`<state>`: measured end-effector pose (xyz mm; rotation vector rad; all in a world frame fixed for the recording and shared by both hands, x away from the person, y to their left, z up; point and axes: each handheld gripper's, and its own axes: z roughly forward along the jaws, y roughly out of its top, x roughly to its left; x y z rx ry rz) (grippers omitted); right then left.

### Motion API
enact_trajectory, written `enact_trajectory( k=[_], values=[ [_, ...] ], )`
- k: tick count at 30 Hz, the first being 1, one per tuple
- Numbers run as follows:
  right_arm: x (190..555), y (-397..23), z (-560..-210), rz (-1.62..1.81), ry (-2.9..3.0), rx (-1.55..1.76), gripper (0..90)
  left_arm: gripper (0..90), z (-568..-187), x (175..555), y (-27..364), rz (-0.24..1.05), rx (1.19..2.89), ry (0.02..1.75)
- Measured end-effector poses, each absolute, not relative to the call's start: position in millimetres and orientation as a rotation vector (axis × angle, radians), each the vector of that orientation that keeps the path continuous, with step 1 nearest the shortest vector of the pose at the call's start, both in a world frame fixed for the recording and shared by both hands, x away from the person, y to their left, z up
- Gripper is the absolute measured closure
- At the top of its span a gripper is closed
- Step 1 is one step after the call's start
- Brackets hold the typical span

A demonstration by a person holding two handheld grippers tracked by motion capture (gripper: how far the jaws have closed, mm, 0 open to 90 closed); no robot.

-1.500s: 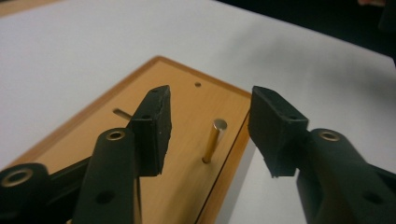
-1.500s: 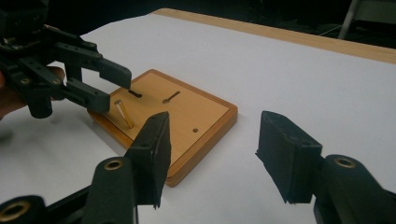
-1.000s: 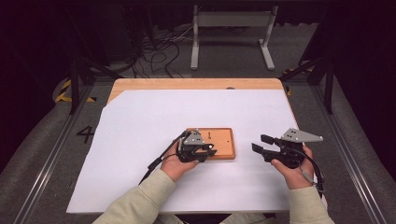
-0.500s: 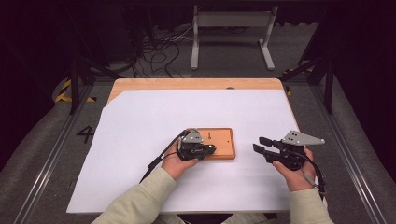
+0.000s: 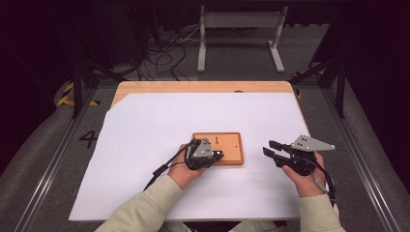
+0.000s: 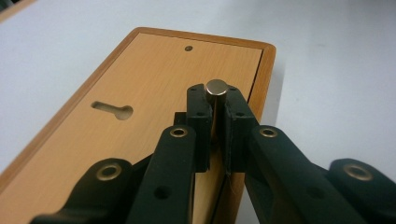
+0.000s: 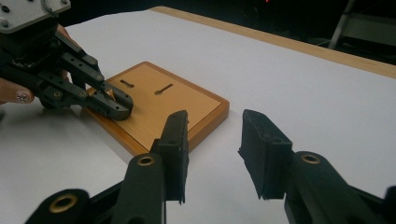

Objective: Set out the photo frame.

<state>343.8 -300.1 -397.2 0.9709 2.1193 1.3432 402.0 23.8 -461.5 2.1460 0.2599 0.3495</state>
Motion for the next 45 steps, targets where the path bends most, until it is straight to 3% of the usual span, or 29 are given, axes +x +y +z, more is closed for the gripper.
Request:
enact_trajectory(
  k=[13, 24, 34, 45],
  values=[
    [346, -298, -397, 1.322, 2.125, 1.001, 56.9, 81.6, -462, 386, 21, 0.623, 2.181, -0.007],
    [350, -293, -396, 1.311, 2.144, 1.071, 41.7, 82.4, -463, 371, 19, 0.787, 2.175, -0.172],
    [375, -272, -398, 1.374, 2.231, 1.114, 27.4, 83.8, -465, 365, 20, 0.818, 2.184, -0.188],
    [413, -237, -414, 1.321, 2.357, 1.186, 23.5, 84.0, -466, 362, 19, 0.830, 2.183, -0.189]
  ],
)
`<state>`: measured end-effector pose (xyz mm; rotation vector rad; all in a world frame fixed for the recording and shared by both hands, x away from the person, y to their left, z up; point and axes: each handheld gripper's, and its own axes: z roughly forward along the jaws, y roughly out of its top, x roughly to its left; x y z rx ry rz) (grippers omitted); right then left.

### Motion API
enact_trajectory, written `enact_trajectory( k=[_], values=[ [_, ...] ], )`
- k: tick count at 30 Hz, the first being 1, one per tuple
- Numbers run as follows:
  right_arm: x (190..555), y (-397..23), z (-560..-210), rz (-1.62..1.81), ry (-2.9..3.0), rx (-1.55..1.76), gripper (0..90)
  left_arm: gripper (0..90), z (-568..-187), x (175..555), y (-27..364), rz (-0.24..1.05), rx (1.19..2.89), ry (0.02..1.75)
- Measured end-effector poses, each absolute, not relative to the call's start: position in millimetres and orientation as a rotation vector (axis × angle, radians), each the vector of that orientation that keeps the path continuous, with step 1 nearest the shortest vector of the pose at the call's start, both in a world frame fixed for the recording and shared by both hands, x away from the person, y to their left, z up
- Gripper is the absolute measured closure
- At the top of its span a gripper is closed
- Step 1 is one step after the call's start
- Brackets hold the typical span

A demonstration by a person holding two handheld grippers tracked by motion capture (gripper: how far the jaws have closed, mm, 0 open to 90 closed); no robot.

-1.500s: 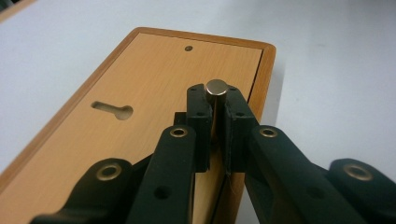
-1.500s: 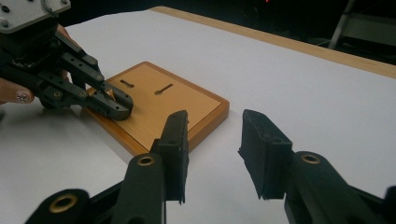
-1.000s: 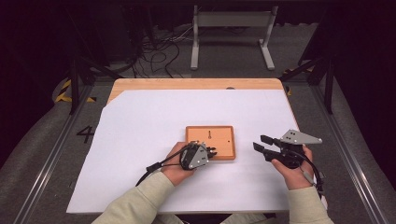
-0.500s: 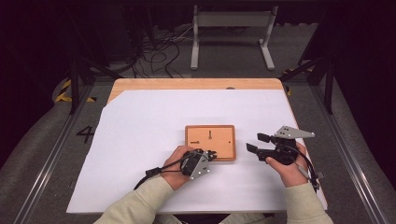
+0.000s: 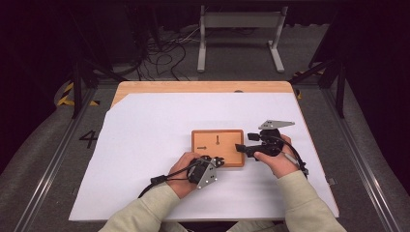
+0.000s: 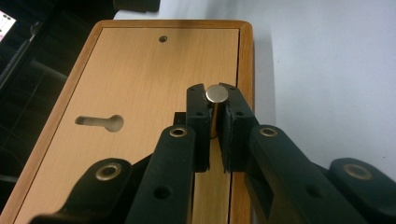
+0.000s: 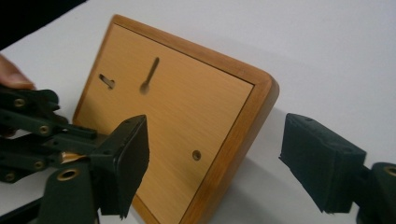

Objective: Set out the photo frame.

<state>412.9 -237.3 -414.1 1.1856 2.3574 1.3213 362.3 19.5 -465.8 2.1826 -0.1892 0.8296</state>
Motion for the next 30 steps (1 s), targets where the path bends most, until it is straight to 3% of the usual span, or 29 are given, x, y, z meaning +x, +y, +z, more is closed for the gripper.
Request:
enact_trajectory(
  k=[12, 20, 27, 30],
  values=[
    [434, -220, -431, 1.347, 2.399, 1.275, 19.7, 84.1, -465, 361, 19, 0.843, 2.190, -0.199],
    [437, -216, -437, 1.366, 2.459, 1.277, 26.8, 84.1, -465, 361, 19, 0.837, 2.187, -0.198],
    [437, -223, -433, 1.370, 2.499, 1.257, 33.4, 82.7, -462, 362, 24, 0.740, 2.203, -0.145],
    [434, -224, -431, 1.357, 2.503, 1.231, 34.3, 77.5, -459, 362, 30, 0.702, 2.218, -0.116]
  ],
)
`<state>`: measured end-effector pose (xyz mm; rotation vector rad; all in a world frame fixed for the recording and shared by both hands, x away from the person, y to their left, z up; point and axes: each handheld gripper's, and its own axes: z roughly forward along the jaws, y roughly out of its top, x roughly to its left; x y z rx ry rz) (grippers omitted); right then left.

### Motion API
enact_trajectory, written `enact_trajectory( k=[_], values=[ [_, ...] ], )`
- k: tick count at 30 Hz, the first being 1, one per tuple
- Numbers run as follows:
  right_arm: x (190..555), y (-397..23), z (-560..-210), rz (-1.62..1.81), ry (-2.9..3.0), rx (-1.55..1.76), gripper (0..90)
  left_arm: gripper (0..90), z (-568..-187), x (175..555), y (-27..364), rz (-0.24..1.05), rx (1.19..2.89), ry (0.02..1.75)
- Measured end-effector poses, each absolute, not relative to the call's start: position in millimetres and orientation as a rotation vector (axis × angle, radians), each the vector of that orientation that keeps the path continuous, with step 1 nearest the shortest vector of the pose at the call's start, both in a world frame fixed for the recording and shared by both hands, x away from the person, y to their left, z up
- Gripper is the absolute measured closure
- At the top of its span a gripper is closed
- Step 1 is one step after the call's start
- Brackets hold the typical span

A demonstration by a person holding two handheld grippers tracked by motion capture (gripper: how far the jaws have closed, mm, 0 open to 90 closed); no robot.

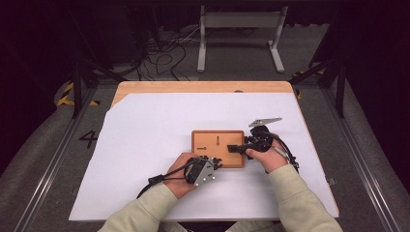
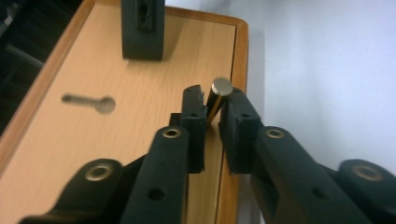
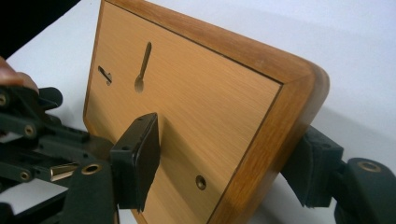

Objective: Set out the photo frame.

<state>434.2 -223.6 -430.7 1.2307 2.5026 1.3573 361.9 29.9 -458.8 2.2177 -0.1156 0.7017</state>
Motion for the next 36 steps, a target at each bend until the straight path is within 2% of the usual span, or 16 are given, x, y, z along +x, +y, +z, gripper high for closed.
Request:
enact_trajectory(
  k=[4, 11, 20, 26, 36],
  values=[
    [430, -223, -426, 1.324, 2.515, 1.183, 35.5, 68.7, -452, 362, 47, 0.599, 2.223, -0.047],
    [422, -222, -420, 1.275, 2.521, 1.101, 36.7, 63.6, -442, 361, 84, 0.460, 2.169, 0.093],
    [402, -218, -413, 1.180, 2.489, 0.931, 38.8, 59.1, -441, 359, 131, 0.477, 2.149, 0.241],
    [385, -217, -408, 1.108, 2.471, 0.789, 42.6, 57.5, -443, 364, 143, 0.470, 2.123, 0.332],
    [361, -220, -406, 1.077, 2.436, 0.651, 50.0, 53.6, -444, 372, 153, 0.360, 2.032, 0.503]
  ],
)
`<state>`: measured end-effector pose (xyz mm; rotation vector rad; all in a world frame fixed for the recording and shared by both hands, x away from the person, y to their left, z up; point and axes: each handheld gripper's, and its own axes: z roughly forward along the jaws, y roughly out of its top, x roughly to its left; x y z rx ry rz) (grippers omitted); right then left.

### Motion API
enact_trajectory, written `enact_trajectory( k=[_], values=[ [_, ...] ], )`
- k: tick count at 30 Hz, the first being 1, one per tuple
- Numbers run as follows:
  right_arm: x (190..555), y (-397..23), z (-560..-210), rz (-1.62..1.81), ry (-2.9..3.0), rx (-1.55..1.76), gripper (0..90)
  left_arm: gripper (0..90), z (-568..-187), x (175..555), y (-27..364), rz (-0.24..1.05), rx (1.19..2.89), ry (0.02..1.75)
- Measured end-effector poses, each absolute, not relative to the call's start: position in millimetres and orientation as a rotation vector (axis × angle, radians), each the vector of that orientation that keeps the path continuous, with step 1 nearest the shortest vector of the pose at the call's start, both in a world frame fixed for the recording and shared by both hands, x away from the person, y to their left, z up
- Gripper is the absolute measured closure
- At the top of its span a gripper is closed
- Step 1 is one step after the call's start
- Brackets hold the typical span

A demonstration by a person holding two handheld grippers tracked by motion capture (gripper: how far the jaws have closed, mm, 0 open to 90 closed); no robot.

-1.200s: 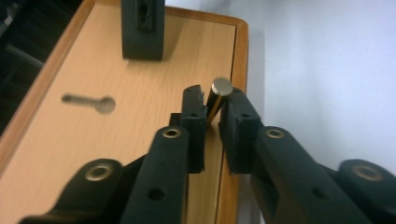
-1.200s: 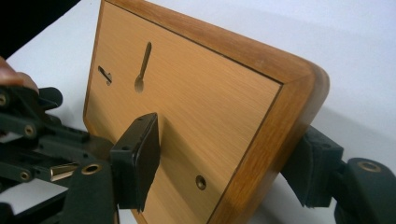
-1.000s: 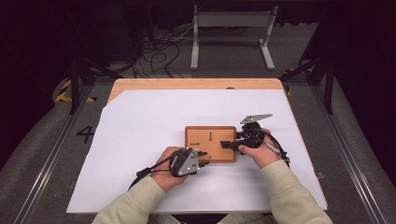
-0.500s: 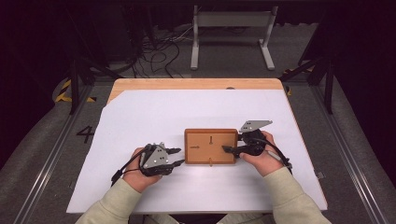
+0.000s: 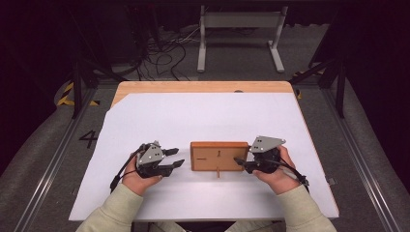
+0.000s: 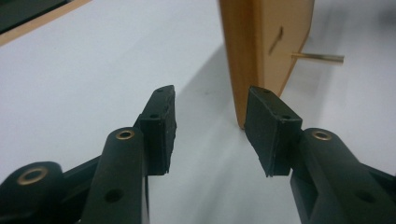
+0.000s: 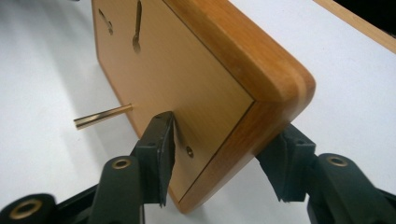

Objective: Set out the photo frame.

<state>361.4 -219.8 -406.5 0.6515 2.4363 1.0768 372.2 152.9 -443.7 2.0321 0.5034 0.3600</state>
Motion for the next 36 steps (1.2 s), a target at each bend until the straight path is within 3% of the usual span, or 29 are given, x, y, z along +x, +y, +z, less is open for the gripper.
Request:
enact_trajectory(
  k=[6, 14, 28, 33, 36],
  values=[
    [350, -222, -404, 1.087, 2.490, 0.620, 55.5, 50.8, -443, 376, 161, 0.341, 1.979, 0.590],
    [341, -221, -403, 1.086, 2.528, 0.594, 55.1, 52.4, -442, 378, 166, 0.320, 1.943, 0.633],
    [330, -224, -401, 1.096, 2.557, 0.591, 46.6, 51.8, -439, 378, 168, 0.320, 1.904, 0.631],
    [325, -237, -400, 1.072, 2.571, 0.659, 54.1, 45.4, -440, 380, 169, 0.278, 1.903, 0.665],
    [321, -244, -404, 1.049, 2.601, 0.692, 65.2, 42.3, -439, 381, 169, 0.259, 1.888, 0.665]
  ],
)
